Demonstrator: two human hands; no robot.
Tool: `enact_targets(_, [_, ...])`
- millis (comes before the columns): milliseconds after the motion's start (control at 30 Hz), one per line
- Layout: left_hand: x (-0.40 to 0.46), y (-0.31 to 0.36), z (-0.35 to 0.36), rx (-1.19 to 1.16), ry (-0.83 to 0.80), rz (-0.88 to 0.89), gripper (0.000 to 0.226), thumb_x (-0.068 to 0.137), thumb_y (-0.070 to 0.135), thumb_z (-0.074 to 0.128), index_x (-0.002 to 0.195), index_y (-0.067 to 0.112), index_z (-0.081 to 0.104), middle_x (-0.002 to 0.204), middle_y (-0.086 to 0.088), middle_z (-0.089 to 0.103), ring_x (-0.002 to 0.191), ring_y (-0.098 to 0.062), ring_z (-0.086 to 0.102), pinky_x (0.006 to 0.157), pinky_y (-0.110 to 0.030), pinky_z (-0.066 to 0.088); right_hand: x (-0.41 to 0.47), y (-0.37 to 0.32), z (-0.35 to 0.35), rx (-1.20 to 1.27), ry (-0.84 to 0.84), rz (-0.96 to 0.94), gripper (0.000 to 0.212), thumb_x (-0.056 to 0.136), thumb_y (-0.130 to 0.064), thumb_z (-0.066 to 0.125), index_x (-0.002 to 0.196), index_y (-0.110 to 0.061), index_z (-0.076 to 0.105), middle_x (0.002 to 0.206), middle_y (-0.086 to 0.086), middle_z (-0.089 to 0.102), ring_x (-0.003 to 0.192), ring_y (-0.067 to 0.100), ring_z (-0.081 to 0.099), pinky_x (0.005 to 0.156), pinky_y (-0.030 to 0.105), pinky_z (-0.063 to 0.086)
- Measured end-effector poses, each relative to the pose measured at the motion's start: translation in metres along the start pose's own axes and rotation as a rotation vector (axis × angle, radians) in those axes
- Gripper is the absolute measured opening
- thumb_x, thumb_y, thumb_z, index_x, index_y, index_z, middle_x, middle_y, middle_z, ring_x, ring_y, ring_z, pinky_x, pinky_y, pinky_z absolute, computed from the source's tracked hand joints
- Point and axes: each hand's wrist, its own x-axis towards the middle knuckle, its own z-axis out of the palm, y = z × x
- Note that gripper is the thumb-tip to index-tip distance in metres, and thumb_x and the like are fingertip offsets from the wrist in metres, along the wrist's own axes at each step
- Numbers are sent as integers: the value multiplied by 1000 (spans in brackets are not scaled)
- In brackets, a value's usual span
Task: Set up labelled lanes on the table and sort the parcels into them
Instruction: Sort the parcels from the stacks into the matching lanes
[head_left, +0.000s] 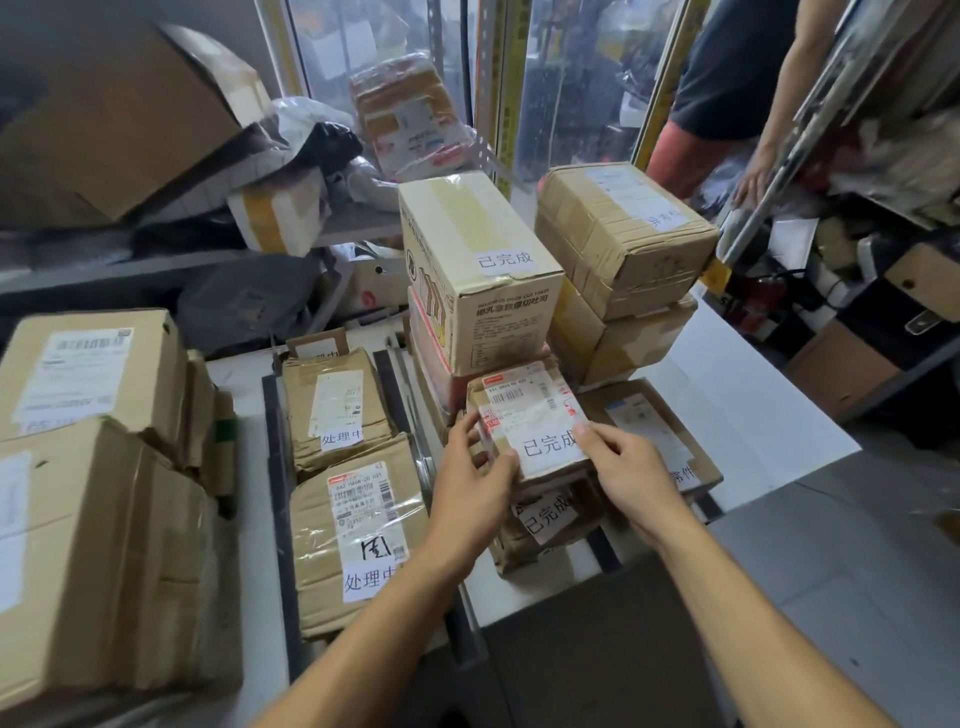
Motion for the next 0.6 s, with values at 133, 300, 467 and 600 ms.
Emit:
enact_targets(133, [2,-3,0,12,40,-14,53,95,21,60,136,44,33,111,26,50,101,1,58,61,-13,54,1,4,-1,-52,-22,-18,42,96,-54,55,130,-30,62,113,-12,72,107,8,67,89,38,60])
enact_targets(300, [2,-2,-1,9,38,-21,54,95,20,61,137,40,34,112,23,51,97,2,57,57,-9,50,1,5,0,-17,-20,-2,41,97,-52,55,130,-29,61,113,-12,71,107,8,66,89,35,59])
enact_targets(467, [0,-3,-4,23,34,-20,54,96,24,61,140,39,34,113,24,50,99,1,57,55,-7,49,-2,3,-1,1,-8,-18,40,97,-50,55,132,-31,59,117,-12,69,111,9,65,89,32,59])
enact_targets(600, [0,1,-12,91,58,17,55,96,27,61,142,37,33,131,11,51,119,-11,54,73,-17,53,-6,-6,-2,-106,87,-76,51,97,-50,55,143,-29,50,124,-10,62,115,10,58,87,31,56])
